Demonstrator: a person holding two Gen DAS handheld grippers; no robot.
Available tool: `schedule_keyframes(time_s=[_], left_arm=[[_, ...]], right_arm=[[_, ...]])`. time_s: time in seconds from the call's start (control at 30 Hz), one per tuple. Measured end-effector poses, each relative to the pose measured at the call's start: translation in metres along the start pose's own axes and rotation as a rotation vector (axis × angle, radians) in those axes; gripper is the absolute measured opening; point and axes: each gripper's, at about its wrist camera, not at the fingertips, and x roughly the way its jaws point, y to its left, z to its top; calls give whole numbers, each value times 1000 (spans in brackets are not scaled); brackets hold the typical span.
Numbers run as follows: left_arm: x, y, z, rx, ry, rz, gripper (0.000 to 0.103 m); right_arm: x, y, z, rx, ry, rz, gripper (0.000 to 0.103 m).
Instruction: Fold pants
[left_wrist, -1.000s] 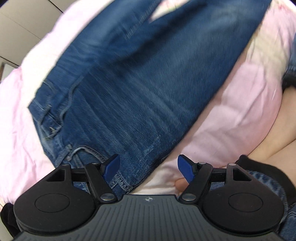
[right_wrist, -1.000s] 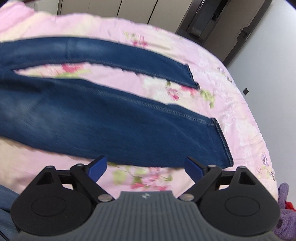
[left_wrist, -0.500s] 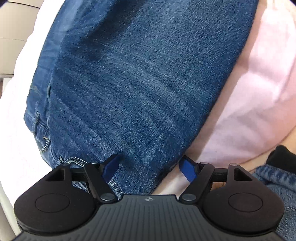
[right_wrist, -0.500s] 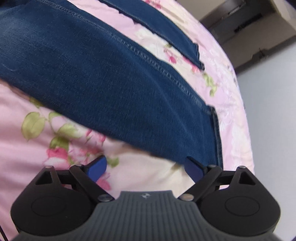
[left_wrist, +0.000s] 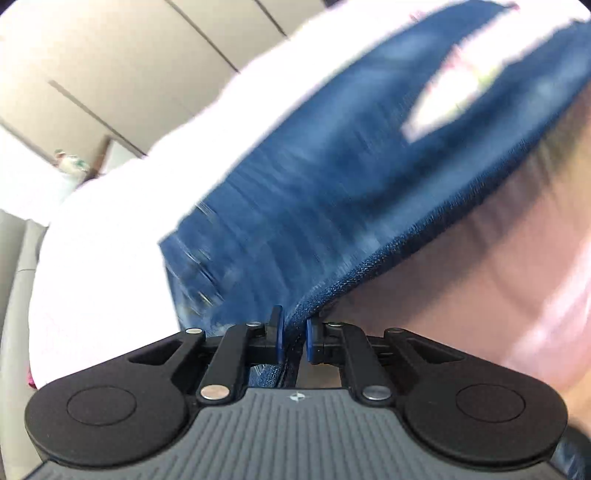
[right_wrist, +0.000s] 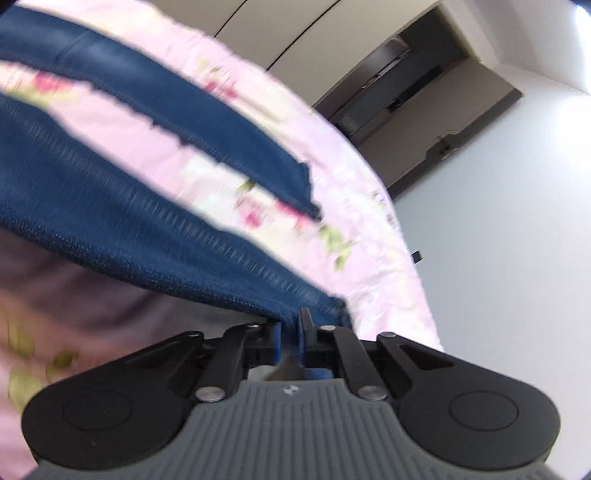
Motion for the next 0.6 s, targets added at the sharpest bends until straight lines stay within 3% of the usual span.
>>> schedule_keyframes(time_s=[0.2,0.43,0.6], left_arm=[[11,58,67,-107,-62,28,12],[96,108,142,-157,-42,1,12],[172,129,173,-174,10,-6,12]], right_arm=[[10,-26,70,76,-21,-69,0],[83,-19,158,109,31,-86,0],[147,5,214,50,58,-96,0]])
